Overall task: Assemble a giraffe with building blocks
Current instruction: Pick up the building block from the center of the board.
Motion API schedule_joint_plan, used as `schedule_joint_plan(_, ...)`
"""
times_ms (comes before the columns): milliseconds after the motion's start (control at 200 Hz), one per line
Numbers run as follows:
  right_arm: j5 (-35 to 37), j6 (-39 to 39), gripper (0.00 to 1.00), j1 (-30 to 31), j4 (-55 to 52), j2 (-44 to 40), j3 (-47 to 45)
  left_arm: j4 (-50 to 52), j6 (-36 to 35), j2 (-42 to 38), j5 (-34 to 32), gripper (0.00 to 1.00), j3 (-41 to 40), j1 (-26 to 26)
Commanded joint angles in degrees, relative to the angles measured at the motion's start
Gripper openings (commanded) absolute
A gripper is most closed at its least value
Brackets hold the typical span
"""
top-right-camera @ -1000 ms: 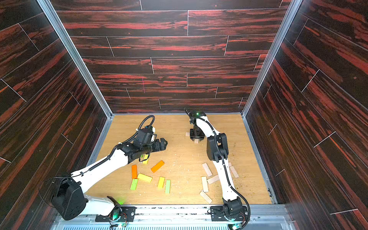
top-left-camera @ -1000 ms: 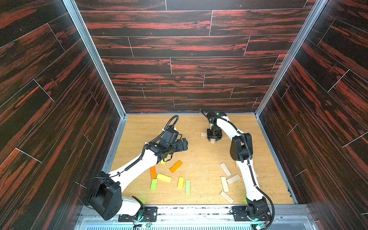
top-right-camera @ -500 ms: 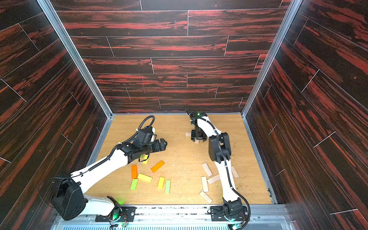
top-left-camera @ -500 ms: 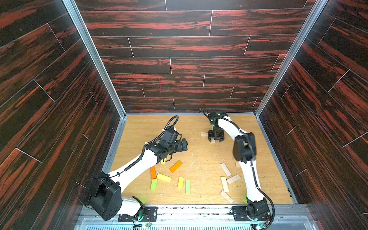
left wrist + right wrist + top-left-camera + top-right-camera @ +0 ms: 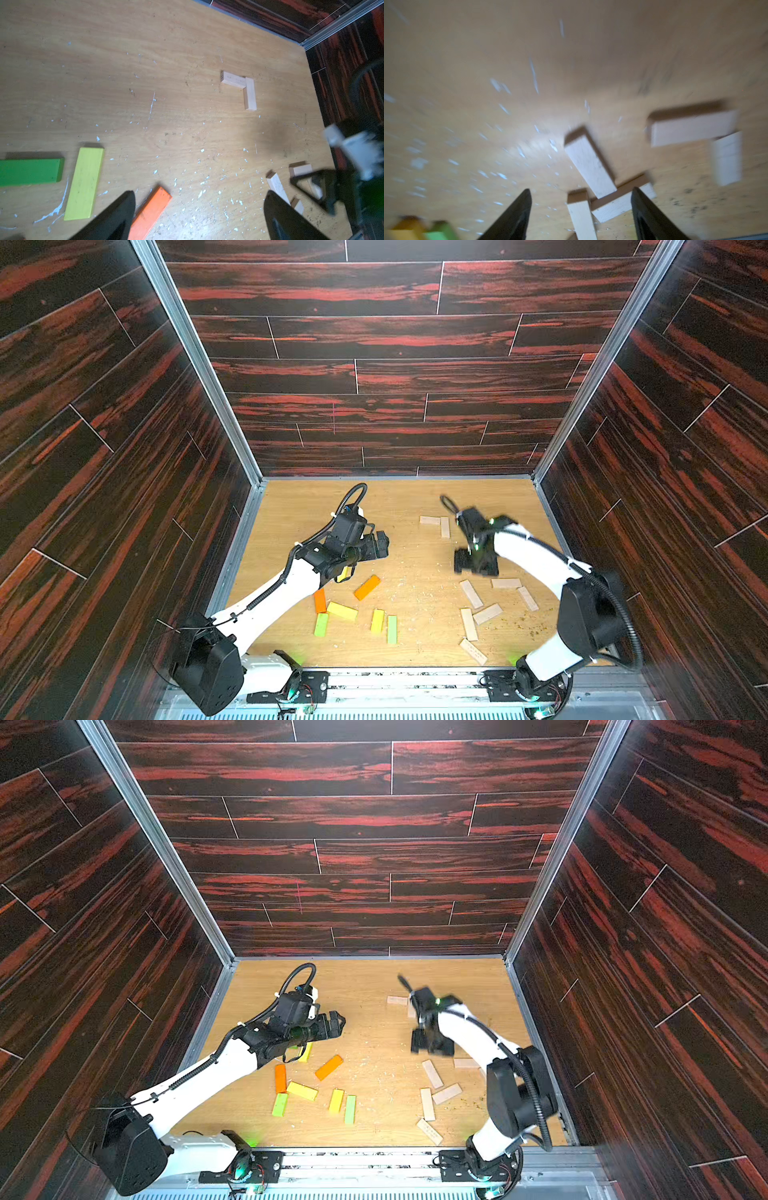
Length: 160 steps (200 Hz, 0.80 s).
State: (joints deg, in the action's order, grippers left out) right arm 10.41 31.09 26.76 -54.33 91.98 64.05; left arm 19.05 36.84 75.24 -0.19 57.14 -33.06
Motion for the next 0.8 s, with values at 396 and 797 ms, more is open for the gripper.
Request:
schedule_joint_plan(396, -2.9, -0.2, 0.79, 1.4, 10.7, 2.2, -9.3, 2.0, 0.2, -2.7, -0.2, 0.99, -1.1, 0.3)
schedule_joint_plan(797, -1.5, -0.9, 0.79, 0.1, 10.4, 2.6, -12.2, 1.0, 0.8, -1.3, 0.3, 0.98, -1.0, 0.2)
